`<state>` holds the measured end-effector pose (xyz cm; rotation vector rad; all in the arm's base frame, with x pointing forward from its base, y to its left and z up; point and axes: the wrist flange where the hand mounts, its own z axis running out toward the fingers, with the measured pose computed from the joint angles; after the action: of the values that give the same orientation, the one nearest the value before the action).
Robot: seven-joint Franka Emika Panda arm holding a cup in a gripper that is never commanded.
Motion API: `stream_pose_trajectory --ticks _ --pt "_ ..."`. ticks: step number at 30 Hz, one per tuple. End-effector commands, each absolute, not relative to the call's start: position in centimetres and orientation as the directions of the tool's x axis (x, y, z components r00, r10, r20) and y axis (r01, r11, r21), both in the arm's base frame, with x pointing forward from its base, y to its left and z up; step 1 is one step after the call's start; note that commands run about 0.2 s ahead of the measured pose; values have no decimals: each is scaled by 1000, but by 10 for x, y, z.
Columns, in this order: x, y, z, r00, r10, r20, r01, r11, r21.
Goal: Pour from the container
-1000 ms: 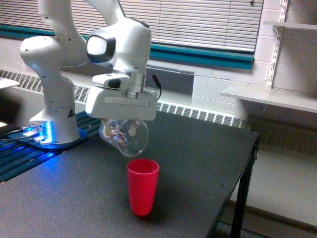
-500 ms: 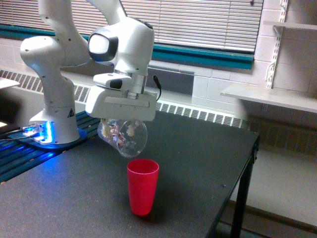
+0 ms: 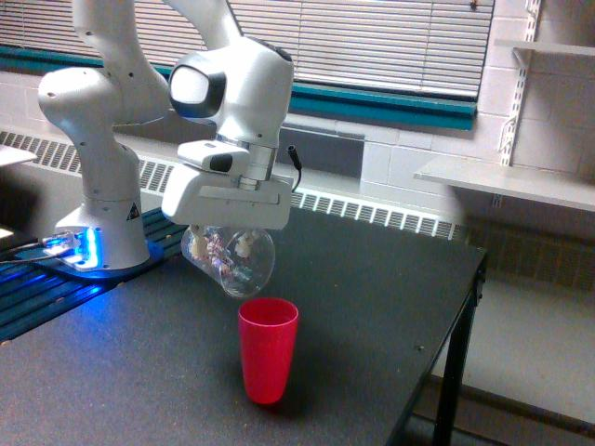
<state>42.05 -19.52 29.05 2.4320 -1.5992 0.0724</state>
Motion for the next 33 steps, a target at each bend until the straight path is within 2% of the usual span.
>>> stream_pose_trajectory --ticks 1,33 --pt "428 -196 294 440 -883 160 -893 -413 180" --pt "437 -202 287 507 -854 118 -847 -468 251"
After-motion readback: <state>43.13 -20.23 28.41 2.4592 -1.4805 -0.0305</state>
